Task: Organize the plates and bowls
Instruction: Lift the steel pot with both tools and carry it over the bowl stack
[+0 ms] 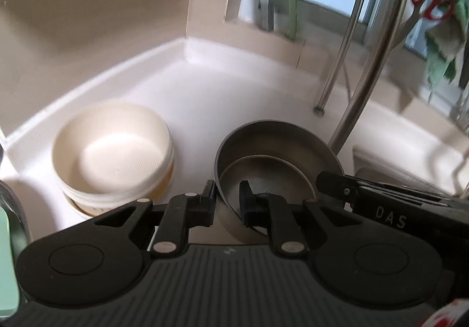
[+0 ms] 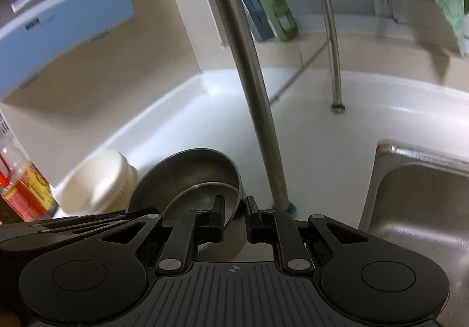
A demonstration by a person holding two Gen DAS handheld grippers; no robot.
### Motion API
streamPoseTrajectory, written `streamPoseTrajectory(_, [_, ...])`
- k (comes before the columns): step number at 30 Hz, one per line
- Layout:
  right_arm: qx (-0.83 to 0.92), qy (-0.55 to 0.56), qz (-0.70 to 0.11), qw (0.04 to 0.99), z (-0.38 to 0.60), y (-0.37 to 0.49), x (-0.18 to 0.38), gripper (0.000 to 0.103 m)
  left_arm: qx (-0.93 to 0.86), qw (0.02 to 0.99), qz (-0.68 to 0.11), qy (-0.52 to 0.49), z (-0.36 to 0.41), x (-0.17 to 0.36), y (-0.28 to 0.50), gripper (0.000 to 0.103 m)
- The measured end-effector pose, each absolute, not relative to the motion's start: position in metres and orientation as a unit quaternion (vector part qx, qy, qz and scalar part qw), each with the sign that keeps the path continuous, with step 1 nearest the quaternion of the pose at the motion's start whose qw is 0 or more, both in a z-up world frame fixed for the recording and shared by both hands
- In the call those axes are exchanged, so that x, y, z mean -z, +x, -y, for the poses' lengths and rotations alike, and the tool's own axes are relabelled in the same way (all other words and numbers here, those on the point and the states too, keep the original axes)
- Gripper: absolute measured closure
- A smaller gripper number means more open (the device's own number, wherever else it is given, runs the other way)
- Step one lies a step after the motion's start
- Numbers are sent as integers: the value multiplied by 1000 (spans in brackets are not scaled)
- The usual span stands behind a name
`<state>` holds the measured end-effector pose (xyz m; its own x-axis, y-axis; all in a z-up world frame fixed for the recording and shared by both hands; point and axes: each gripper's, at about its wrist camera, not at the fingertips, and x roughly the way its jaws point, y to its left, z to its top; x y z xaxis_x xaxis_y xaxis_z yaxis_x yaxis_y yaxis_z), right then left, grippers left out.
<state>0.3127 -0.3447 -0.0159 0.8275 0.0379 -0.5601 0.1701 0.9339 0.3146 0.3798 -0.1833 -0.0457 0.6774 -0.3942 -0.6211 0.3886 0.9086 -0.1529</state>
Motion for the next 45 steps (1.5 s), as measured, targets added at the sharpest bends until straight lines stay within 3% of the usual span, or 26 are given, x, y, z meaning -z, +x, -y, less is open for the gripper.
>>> streamPoseTrajectory(15, [-39, 167, -252, 952, 308, 332, -43, 89, 168, 944, -281, -35, 128, -9, 380, 88])
streamPoseTrajectory(45, [-100, 142, -279, 944, 256, 400, -27, 89, 107, 945, -305, -54, 79, 11, 421, 88])
